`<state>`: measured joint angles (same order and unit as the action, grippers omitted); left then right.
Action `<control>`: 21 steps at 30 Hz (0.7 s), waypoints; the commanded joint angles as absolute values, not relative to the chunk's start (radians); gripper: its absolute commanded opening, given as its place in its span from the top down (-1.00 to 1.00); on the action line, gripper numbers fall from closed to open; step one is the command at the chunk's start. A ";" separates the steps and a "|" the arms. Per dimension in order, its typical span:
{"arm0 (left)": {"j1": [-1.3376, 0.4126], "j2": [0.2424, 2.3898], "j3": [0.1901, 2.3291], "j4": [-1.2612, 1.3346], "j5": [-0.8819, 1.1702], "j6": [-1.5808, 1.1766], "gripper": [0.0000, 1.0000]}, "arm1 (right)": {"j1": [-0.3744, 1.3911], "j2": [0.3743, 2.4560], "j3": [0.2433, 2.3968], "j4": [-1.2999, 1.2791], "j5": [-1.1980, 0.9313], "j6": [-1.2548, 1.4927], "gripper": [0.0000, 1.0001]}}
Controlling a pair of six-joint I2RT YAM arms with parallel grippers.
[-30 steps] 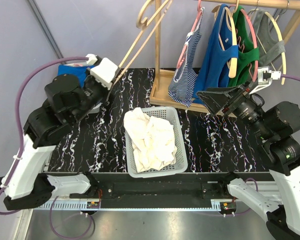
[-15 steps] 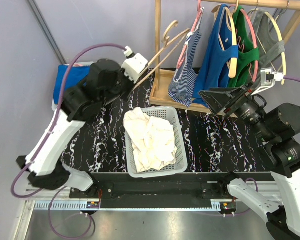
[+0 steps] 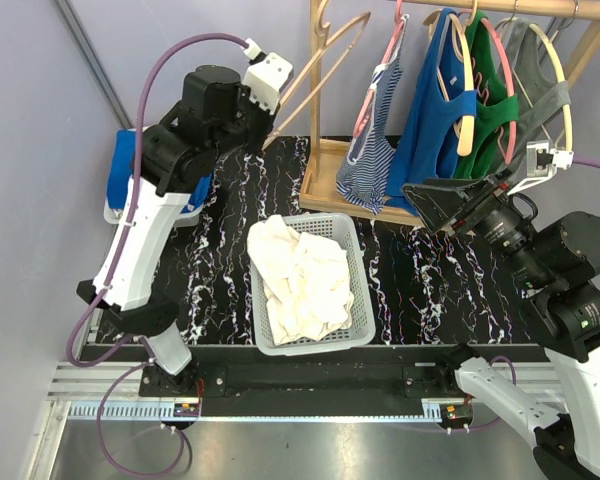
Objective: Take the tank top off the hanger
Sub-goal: Place the hanger at the clothesline.
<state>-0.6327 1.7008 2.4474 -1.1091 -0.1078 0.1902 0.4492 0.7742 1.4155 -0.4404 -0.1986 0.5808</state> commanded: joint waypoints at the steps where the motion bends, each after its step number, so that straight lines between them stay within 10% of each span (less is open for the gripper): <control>1: -0.620 1.747 2.479 -1.045 -0.074 0.213 1.00 | 0.449 0.773 1.447 -0.430 -0.173 0.566 -0.68; 21: -0.591 1.887 2.546 -0.755 -0.098 0.275 1.00 | 0.449 0.742 1.342 -0.380 -0.207 0.638 -0.68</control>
<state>-0.5961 1.8702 2.4905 -0.9215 -0.0860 0.2474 0.4492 0.7601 1.3529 -0.4316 -0.1963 0.6163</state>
